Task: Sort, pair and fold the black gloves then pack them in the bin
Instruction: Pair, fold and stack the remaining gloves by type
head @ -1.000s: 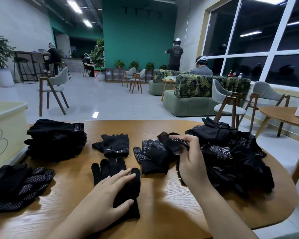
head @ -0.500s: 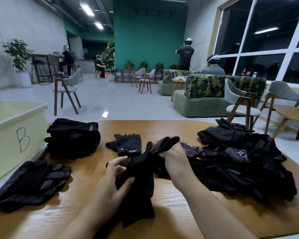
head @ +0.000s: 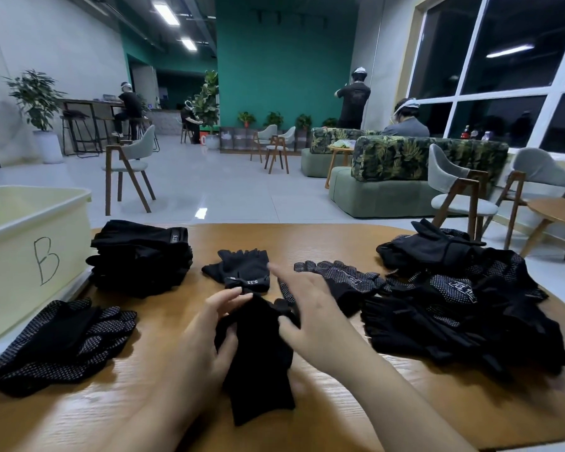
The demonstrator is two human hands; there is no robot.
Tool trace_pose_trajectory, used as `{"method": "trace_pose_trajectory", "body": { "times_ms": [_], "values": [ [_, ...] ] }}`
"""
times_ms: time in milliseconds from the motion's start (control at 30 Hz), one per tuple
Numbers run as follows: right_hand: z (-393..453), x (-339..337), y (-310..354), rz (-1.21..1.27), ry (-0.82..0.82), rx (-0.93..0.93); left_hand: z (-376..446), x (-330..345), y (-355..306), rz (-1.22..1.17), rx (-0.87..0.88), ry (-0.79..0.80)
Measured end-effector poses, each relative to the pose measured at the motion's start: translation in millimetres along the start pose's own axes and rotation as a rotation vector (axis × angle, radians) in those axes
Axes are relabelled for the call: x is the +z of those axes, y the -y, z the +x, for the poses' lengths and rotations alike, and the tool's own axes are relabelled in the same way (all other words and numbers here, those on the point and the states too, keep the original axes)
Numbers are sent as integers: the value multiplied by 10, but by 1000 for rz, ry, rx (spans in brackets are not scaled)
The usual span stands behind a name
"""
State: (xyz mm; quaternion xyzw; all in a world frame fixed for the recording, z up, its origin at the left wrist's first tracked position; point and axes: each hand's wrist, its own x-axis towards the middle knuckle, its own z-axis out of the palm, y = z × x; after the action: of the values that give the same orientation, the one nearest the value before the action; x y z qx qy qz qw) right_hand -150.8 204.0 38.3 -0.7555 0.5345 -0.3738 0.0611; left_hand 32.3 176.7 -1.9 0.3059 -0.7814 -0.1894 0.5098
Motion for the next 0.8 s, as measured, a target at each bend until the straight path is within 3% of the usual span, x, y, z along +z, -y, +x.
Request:
{"method": "trace_pose_trajectory", "body": {
  "times_ms": [67, 133, 233, 367, 633, 800],
  "values": [
    [43, 32, 36, -138, 90, -106, -12, 20, -31, 14, 64, 50],
    [71, 86, 23, -204, 61, -162, -20, 45, -60, 50, 114, 74],
    [54, 68, -35, -9, -99, -3, -31, 56, -56, 104, 108, 65],
    [-61, -3, -108, 256, -293, -58, -7, 3, 85, 152, 90, 56],
    [-173, 108, -246, 427, -276, -99, -14, 12, -44, 161, 230, 48],
    [-117, 182, -273, 226, -223, 10, -4, -8, -26, 142, 195, 77]
  ]
}}
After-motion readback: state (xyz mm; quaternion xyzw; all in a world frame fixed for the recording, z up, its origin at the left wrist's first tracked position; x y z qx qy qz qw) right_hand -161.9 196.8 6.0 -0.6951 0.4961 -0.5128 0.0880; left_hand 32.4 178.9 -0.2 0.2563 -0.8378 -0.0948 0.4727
